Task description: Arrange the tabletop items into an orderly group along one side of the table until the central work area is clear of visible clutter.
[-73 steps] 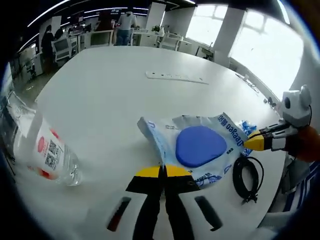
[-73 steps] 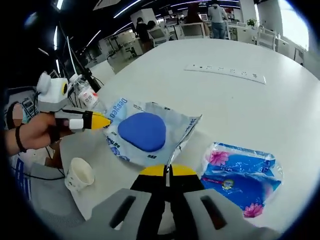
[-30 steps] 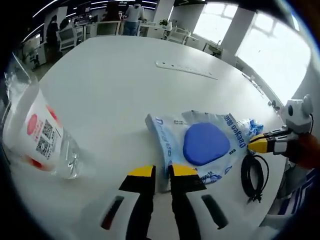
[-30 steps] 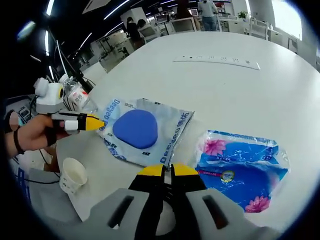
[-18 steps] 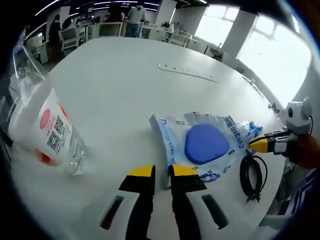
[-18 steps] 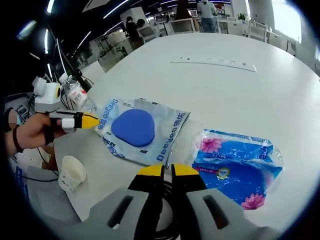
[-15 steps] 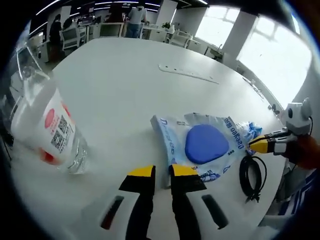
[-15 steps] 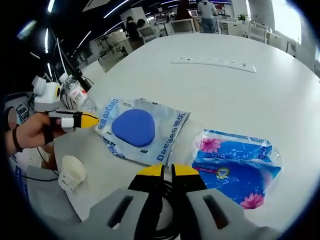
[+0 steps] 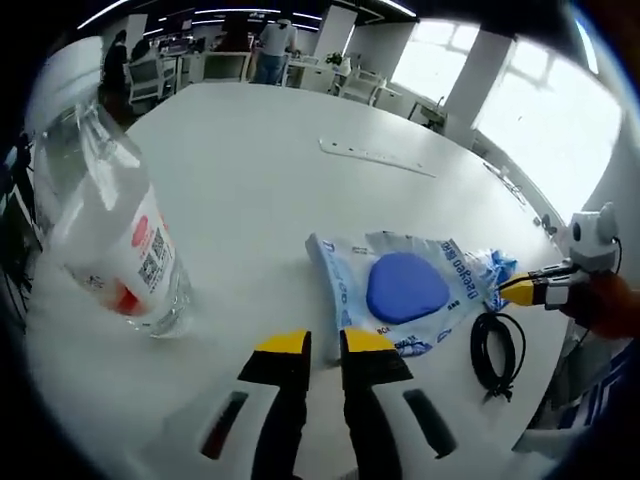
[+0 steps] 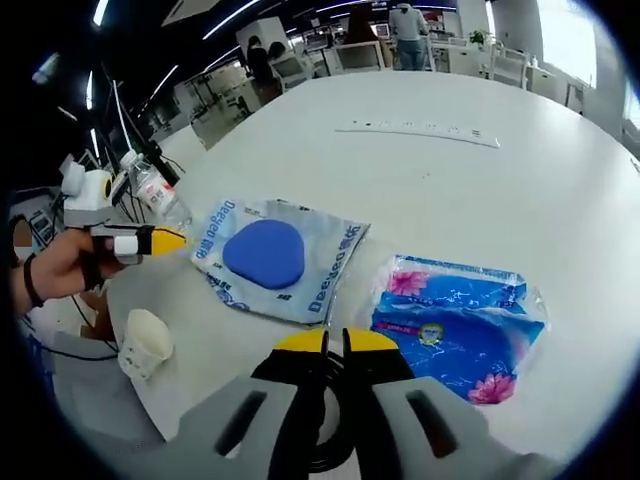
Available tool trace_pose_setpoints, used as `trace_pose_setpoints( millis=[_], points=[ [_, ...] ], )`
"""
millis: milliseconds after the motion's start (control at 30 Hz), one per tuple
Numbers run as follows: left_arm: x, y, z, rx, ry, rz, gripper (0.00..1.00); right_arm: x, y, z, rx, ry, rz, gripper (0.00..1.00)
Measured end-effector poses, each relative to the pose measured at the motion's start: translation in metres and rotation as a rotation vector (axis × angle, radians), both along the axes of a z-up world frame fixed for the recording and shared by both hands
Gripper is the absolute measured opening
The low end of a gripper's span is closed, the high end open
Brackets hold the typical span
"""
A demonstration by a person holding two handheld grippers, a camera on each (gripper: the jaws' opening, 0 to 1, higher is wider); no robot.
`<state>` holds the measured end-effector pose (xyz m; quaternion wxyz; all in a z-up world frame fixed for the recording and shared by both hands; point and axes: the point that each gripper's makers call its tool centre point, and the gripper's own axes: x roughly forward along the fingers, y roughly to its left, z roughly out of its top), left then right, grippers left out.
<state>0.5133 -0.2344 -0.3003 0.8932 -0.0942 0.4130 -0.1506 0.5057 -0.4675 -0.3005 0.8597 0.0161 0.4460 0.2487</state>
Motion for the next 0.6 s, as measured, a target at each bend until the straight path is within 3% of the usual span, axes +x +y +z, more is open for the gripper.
trace_pose_setpoints(
  millis=[600],
  points=[
    [-0.018, 0.017, 0.006, -0.002, -0.013, 0.01, 0.1, -0.012, 0.001, 0.004, 0.0, -0.011, 0.0, 0.02]
  ],
)
